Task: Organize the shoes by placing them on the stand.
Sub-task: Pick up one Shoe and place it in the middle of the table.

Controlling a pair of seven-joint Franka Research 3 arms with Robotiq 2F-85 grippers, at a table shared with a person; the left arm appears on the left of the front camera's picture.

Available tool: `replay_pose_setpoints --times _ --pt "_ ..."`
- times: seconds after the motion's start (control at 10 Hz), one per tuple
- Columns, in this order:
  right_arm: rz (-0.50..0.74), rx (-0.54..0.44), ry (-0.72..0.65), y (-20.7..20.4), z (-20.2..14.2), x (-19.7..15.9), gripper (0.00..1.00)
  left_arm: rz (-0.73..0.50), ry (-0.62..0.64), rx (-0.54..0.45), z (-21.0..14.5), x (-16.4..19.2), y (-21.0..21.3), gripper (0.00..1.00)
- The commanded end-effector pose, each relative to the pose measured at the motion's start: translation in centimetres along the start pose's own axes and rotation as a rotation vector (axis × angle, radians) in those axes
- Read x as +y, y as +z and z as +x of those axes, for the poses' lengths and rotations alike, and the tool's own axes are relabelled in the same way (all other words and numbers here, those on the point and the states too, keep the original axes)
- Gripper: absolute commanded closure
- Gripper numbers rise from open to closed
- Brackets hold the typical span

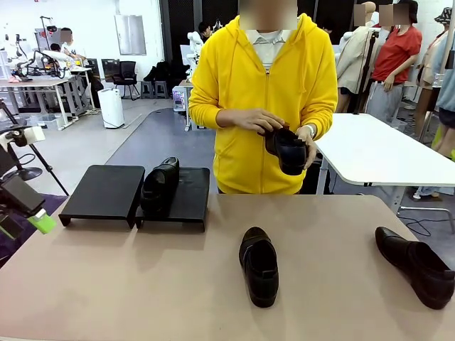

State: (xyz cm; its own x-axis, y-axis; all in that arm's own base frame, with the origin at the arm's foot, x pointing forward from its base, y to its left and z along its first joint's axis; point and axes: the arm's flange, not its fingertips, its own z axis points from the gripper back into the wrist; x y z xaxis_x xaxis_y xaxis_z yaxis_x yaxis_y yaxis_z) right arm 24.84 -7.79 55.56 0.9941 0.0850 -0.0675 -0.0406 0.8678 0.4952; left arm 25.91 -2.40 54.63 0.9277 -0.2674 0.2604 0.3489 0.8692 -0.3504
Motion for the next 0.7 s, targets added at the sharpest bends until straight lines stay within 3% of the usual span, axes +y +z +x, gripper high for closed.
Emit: replay_pose_setpoints --times 0.0,0.1,0.3,0.4,0.5,0.6 --pt "-0.326 -0.015 -0.123 -2.0 7.4 -2.3 0.00 0.012 -0.088 0.084 2.9 0.6 1.8 0.00" --pt "-0.331 -0.047 -0.106 -2.5 9.1 -4.0 0.00 0.012 -0.088 0.084 2.9 0.6 1.8 0.00" --pt "-0.198 -0.134 -0.121 -2.6 9.9 -5.6 0.00 0.012 -0.088 0.084 2.9 0.6 1.8 0.00" --pt "-0.320 -0.065 -0.063 -3.1 9.6 -3.6 0.00 0.012 -0.088 0.084 2.9 0.6 1.8 0.00" --pt "-0.320 -0.065 -0.063 -3.1 9.6 -3.6 0.00 0.012 -0.088 0.084 2.9 0.6 1.8 0.00" --pt "-0.292 -0.089 -0.092 -3.3 10.6 -5.9 0.00 0.012 -0.088 0.084 2.9 0.6 1.8 0.00"
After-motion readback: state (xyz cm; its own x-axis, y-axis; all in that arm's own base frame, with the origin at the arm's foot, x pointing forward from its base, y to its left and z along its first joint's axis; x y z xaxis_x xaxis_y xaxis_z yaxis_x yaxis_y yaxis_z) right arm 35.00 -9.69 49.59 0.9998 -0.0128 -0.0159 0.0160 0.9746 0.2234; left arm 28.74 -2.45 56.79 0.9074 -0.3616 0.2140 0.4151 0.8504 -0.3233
